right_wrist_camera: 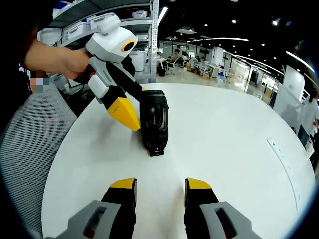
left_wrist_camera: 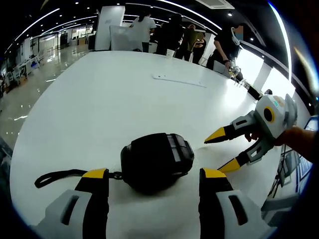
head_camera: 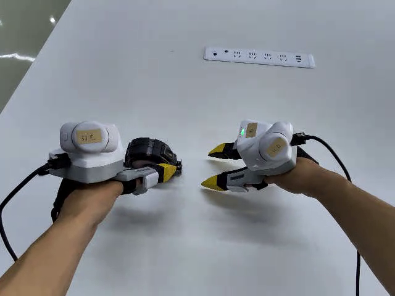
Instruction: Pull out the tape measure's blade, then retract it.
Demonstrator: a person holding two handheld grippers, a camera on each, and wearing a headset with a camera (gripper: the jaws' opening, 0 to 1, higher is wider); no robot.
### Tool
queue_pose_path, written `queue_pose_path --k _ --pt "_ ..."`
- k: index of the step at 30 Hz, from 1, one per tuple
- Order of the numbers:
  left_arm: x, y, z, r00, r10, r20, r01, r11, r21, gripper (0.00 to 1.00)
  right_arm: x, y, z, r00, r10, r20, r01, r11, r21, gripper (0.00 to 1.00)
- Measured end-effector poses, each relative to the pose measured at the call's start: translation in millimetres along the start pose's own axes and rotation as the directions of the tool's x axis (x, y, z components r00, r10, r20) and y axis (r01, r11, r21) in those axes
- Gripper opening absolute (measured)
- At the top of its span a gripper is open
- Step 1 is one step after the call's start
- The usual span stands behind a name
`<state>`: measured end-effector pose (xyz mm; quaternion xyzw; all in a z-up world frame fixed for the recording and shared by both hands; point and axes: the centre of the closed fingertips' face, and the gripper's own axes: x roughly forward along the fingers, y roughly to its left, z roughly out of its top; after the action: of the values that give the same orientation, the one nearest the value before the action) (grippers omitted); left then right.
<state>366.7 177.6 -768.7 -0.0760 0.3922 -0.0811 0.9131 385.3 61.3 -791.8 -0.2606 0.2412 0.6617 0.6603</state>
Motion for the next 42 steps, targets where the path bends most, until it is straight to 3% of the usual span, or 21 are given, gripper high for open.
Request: queue_pose_path --k 7,15,29,42 --pt "-3.9 -2.3 -2.7 0.9991 -0.041 -0.002 0.042 0.998 0.044 0.75 -14.1 -0.9 -11.5 0.9996 -0.029 -0.006 0.029 0.999 0.031 0.41" --pt "-6.2 -4.1 -13.9 0.9973 -0.072 -0.017 0.073 0.994 0.076 0.77 -31.0 0.5 -25.8 0.9979 -0.064 -0.009 0.064 0.995 0.075 0.46" --pt "-11.7 -2.0 -20.0 0.9927 -0.121 0.005 0.119 0.987 0.111 0.81 -63.0 2.3 -50.4 0.9897 -0.143 -0.005 0.142 0.972 0.189 0.55" --pt "-18.9 -4.0 -21.0 0.9855 -0.168 0.02 0.159 0.96 0.231 0.85 -90.3 7.5 -65.6 0.9792 -0.203 -0.003 0.198 0.95 0.241 0.63"
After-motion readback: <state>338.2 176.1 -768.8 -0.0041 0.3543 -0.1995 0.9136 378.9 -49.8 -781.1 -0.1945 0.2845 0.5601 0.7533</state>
